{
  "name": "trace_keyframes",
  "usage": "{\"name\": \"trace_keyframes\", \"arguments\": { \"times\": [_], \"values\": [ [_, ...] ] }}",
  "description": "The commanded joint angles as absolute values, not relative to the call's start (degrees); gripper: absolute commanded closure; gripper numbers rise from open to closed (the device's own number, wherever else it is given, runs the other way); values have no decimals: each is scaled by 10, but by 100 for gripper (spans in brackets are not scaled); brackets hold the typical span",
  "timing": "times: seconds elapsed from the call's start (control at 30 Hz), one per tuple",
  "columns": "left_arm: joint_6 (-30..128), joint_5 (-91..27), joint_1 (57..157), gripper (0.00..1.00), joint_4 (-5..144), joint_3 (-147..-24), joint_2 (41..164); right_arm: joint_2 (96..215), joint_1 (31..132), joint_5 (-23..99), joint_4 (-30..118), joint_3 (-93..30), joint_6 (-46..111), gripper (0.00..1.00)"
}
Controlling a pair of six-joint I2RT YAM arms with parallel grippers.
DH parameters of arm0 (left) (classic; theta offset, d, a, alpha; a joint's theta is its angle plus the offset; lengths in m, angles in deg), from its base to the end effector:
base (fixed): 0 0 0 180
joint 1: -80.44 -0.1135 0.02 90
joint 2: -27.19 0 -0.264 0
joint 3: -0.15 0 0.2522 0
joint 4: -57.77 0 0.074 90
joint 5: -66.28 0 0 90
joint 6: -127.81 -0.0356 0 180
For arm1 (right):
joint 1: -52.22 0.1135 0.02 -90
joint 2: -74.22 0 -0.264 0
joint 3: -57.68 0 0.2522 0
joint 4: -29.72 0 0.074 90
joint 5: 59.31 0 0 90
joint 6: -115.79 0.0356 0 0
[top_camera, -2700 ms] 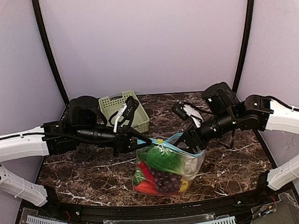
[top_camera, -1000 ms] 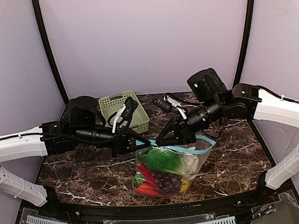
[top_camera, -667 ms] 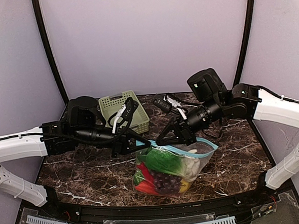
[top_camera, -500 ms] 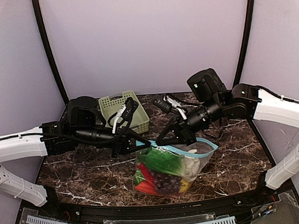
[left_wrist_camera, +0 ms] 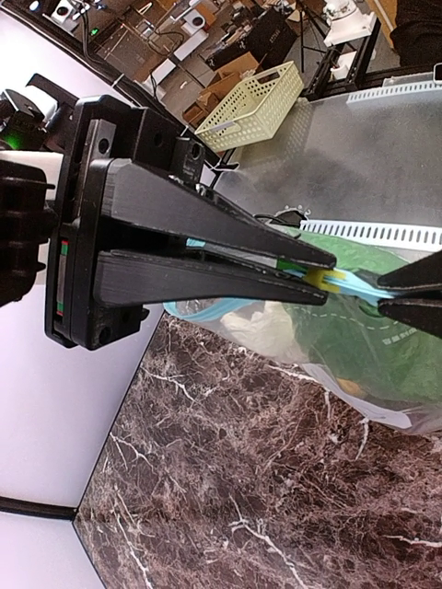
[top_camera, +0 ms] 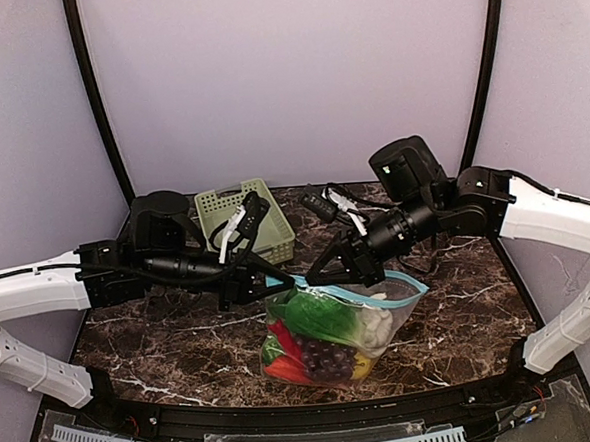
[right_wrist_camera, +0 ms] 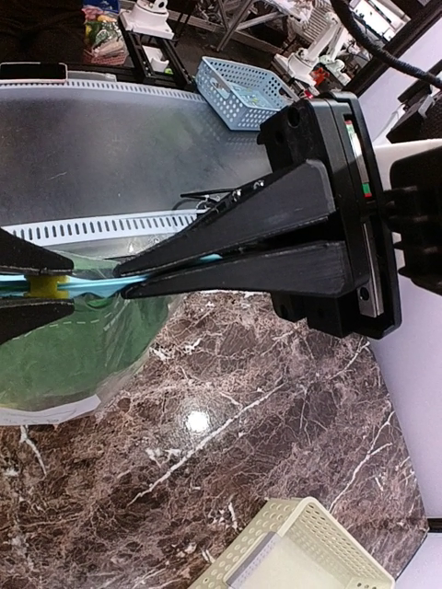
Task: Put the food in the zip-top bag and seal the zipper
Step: Zip the zipper on the zipper food storage bag.
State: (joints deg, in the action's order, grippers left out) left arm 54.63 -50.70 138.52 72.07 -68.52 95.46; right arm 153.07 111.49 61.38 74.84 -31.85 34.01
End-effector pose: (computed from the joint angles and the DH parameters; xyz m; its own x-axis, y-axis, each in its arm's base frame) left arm 0.1328 -0.2437 0.3351 -0.4078 0.1670 -0.8977 0.9102 0.1522 -0.3852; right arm 0.1392 0.2698 0.3601 -0.4225 -0.4700 -0.7750 -0.9032 0.1463 0.4036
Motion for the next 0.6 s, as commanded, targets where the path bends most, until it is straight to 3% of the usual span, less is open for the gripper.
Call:
{"name": "trace_keyframes", "arguments": {
  "times": [0.0,0.57],
  "values": [
    [537,-485,1384,99,734,-679,925,1510,1117,596,763,-305,345,100],
    [537,-443,1383,99,754,-677,915,1480,1117,565,790,-287,348,100]
  ]
}}
